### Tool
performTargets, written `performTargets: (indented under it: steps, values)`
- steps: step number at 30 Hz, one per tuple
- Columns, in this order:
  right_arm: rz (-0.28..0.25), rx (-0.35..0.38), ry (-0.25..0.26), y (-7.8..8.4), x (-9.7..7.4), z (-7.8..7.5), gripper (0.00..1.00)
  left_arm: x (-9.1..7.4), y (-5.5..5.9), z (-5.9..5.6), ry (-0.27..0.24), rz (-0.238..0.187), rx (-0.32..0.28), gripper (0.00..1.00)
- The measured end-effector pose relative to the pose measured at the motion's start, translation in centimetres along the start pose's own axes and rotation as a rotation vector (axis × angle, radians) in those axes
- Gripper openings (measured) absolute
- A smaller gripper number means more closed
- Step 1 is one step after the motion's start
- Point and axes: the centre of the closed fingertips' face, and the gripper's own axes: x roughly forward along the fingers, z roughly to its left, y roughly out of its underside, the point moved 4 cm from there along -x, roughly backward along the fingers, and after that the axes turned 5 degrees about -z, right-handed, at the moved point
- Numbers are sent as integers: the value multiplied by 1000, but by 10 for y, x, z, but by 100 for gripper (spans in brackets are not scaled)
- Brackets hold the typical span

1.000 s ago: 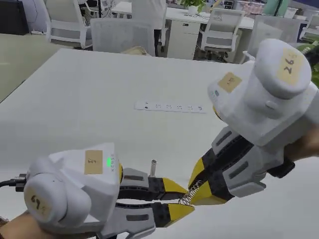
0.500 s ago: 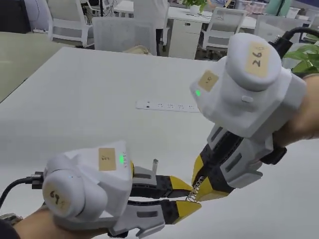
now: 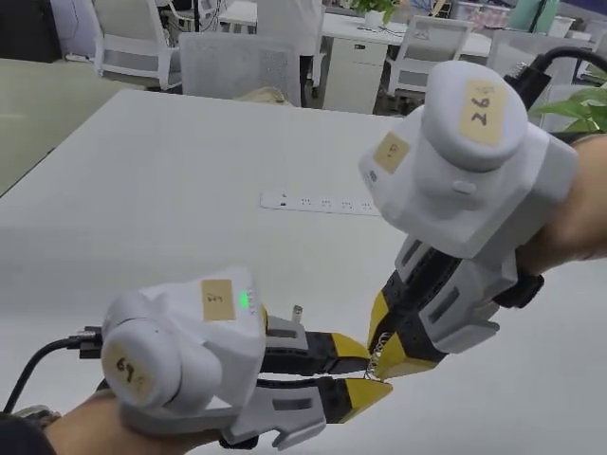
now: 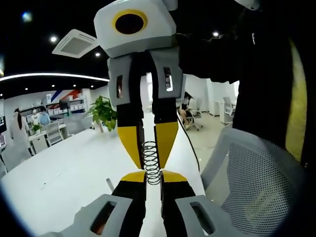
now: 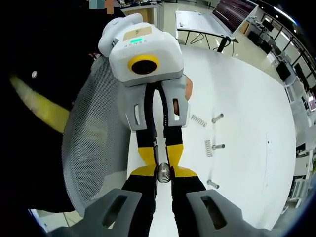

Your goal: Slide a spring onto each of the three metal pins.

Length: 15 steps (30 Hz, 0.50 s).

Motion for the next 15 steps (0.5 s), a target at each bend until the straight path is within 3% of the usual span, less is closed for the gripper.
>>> performTargets:
  steps: [10,15]
  values:
    - [6,8,4,2,1,-2,8,1,2,1,-11,7,-12,3]
    - [6,7,11,1,2,-4,8,0,3,1,-12,8,-35,9]
